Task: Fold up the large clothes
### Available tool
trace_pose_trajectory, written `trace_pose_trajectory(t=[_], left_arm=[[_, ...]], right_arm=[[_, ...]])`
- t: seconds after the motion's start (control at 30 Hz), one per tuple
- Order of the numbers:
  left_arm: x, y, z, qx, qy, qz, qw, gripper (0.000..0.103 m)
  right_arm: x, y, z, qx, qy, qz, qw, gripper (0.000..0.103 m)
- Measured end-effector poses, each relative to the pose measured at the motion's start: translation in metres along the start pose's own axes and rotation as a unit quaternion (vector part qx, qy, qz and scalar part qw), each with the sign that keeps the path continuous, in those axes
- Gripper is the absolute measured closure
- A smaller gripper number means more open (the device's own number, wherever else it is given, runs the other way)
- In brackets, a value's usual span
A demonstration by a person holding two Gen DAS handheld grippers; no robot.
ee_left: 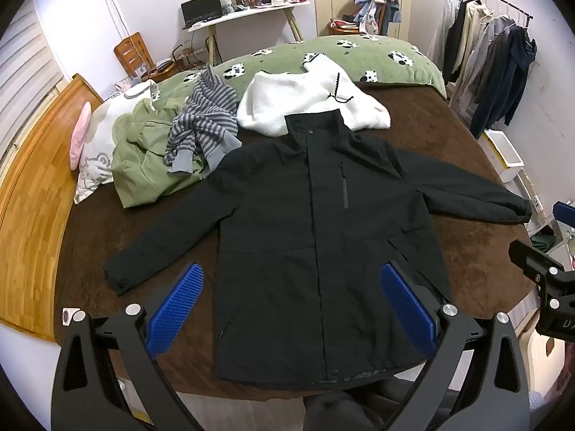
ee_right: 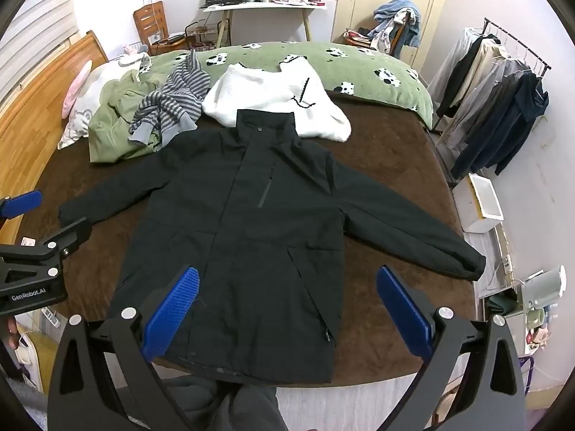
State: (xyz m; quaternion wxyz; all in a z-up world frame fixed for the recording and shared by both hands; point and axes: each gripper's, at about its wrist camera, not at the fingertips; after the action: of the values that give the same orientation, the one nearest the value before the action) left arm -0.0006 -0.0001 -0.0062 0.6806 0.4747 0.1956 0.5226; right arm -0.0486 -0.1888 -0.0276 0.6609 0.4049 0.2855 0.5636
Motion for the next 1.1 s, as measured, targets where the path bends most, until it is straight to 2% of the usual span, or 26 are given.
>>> trace_pose_trajectory(t=[1.0,1.1], left_arm=[[-0.005,-0.008,-0.004,0.004,0.001,-0.001,1.0000,0.006],[-0.005,-0.013,-0.007,0.004,0.001,-0.001,1.0000,0.006]], right_arm=[[0.006,-0.009,0.003,0.004,-0.002,-0.002,1.000,0.006],[-0.004,-0.012,-0.003,0.004,-0.005,-0.003,1.000,0.006]])
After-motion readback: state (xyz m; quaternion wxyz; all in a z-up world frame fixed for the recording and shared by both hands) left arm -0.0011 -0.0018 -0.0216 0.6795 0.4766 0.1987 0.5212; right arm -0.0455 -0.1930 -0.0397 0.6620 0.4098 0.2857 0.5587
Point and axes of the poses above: each gripper's, at about its wrist camera, not at the fingertips, and y roughly against the way its jaws point, x to its left, z to its top, and after that the axes turned 13 degrees about -y, right-handed
